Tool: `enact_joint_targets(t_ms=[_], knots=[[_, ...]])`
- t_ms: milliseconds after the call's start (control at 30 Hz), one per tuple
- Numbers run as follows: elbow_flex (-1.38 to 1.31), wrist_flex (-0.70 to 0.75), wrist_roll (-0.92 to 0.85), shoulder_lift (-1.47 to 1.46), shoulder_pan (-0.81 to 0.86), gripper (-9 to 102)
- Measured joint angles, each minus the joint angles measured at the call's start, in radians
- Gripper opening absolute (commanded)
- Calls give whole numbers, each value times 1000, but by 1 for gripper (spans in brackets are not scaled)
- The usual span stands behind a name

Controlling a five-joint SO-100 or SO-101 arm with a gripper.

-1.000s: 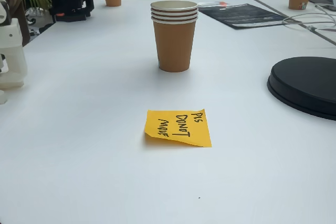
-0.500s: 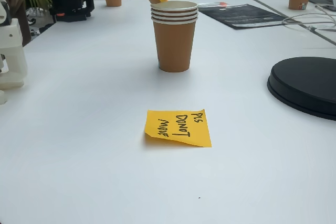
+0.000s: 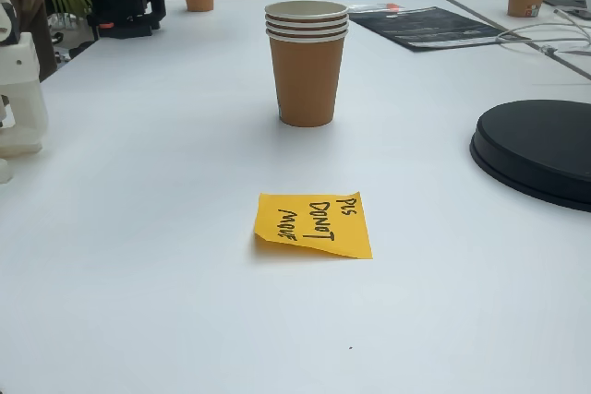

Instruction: Pickup cup and make a pile of cup.

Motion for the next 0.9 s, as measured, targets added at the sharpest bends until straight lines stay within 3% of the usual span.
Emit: enact_joint_targets(t_ms=[900], knots=[[0,37,2,-52,35,-7]])
